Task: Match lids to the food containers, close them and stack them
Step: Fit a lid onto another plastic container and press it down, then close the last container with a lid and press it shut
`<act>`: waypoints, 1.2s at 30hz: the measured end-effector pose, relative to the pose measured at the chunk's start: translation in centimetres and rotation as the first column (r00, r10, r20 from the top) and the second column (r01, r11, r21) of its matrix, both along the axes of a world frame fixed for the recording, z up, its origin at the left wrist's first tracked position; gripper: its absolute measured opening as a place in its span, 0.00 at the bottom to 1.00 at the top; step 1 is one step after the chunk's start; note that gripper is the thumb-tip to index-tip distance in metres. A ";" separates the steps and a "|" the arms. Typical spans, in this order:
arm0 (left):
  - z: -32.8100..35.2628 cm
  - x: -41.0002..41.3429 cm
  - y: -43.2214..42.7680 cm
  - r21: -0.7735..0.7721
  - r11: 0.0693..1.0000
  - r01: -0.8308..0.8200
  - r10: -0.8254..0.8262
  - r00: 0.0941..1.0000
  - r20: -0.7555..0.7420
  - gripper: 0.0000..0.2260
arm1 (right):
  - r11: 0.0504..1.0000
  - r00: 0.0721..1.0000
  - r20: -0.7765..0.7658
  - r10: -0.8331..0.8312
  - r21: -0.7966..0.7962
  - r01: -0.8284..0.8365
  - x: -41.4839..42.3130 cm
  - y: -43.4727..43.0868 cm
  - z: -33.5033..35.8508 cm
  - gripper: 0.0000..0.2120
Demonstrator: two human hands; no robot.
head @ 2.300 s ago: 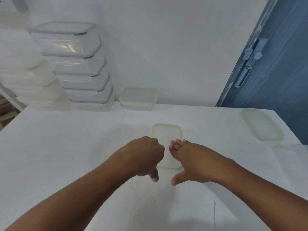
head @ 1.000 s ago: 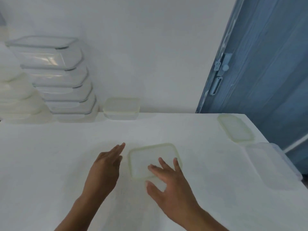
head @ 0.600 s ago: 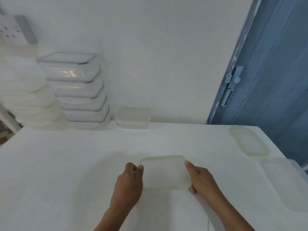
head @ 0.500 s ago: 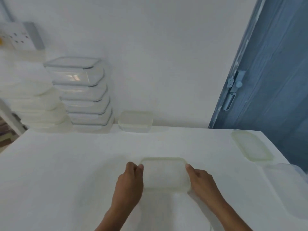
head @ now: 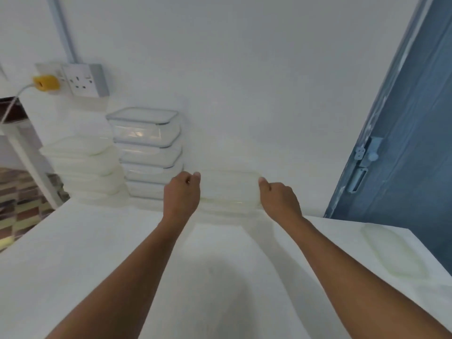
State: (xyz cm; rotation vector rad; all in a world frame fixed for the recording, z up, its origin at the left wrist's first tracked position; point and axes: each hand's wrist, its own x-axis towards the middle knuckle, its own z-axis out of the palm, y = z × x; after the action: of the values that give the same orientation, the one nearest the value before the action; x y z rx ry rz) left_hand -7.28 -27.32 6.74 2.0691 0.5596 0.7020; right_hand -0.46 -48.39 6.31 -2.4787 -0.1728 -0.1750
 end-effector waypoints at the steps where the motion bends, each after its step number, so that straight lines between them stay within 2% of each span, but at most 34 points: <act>1: 0.4 1.0 0.6 0.004 1.000 -0.009 0.009 1.000 -0.003 0.20 | 1.000 1.000 0.005 -0.007 -0.005 0.007 1.1 0.7 0.4 0.31; 10: 1.1 7.2 5.0 0.072 0.997 0.017 -0.010 0.995 -0.098 0.18 | 0.998 0.997 -0.062 -0.035 -0.055 0.031 7.3 4.9 0.4 0.30; 15: -0.1 9.1 5.7 0.098 0.995 0.033 -0.015 0.984 -0.176 0.14 | 0.993 0.990 -0.121 -0.069 -0.105 0.056 8.4 6.1 -1.0 0.28; 20: -2.9 10.3 6.1 0.260 0.961 0.099 -0.010 0.946 -0.324 0.10 | 0.989 0.970 -0.223 -0.098 -0.131 0.070 8.7 6.5 -3.5 0.29; 22: -4.2 10.7 6.2 0.343 0.932 0.115 0.020 0.931 -0.365 0.14 | 0.988 0.959 -0.259 -0.115 -0.128 0.084 8.7 6.8 -4.1 0.29; 32: -3.4 10.1 6.0 0.360 0.929 0.083 0.062 0.925 -0.374 0.16 | 0.996 0.948 -0.307 -0.082 -0.049 0.070 9.5 6.8 -4.4 0.35; 34: -2.7 9.3 5.7 0.449 0.893 0.033 0.116 0.947 -0.299 0.16 | 0.997 0.962 -0.269 -0.056 -0.062 0.041 9.4 6.0 -4.3 0.35; 36: -1.6 8.5 5.1 0.490 0.871 -0.034 0.134 0.976 -0.170 0.17 | 0.996 0.984 -0.174 -0.024 -0.084 0.009 9.2 4.9 -3.6 0.31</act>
State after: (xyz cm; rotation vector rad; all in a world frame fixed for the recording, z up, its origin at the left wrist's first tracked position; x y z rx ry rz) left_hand 1.17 -22.25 5.17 2.6212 0.6368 0.7454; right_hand 8.71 -43.48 2.67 -2.5635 -0.0863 0.0445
